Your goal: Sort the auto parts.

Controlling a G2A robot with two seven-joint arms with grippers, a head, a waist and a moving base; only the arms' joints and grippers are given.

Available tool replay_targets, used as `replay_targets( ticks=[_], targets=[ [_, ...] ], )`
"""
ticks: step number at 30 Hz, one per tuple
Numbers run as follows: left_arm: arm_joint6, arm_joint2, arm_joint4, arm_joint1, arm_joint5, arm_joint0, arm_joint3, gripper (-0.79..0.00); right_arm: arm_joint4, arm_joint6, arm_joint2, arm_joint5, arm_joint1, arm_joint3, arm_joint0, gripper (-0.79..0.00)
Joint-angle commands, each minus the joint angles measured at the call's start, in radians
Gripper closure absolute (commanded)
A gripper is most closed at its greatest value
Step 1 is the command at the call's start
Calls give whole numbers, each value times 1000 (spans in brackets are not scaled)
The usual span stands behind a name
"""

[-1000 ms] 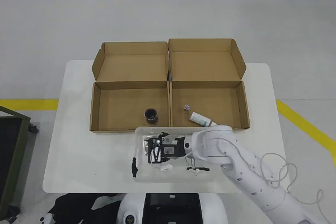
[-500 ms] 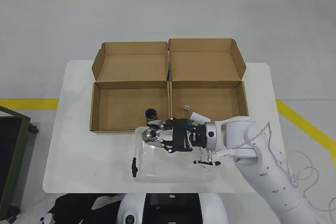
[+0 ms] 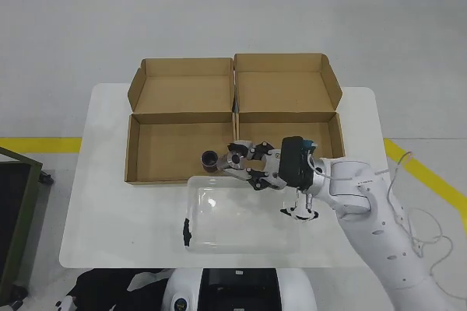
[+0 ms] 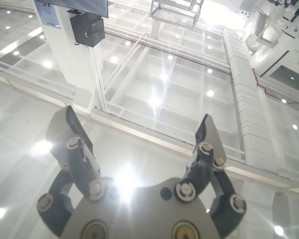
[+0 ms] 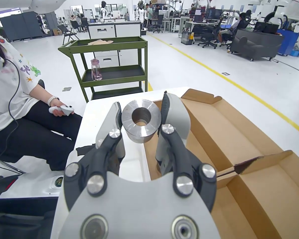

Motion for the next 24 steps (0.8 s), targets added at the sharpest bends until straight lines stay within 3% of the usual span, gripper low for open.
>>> replay_targets(
  ticks=[1,10,24],
  targets=[
    [0,0,0,0,0,0,0,-785,6,-1,-3,-3,0,7,2,0],
    [0,0,0,0,0,0,0,-785,-50,88,-87,26,-9,64,56,0],
    [0,0,0,0,0,0,0,-785,-145,162,-313,120,-77,220,293,0]
  ],
)
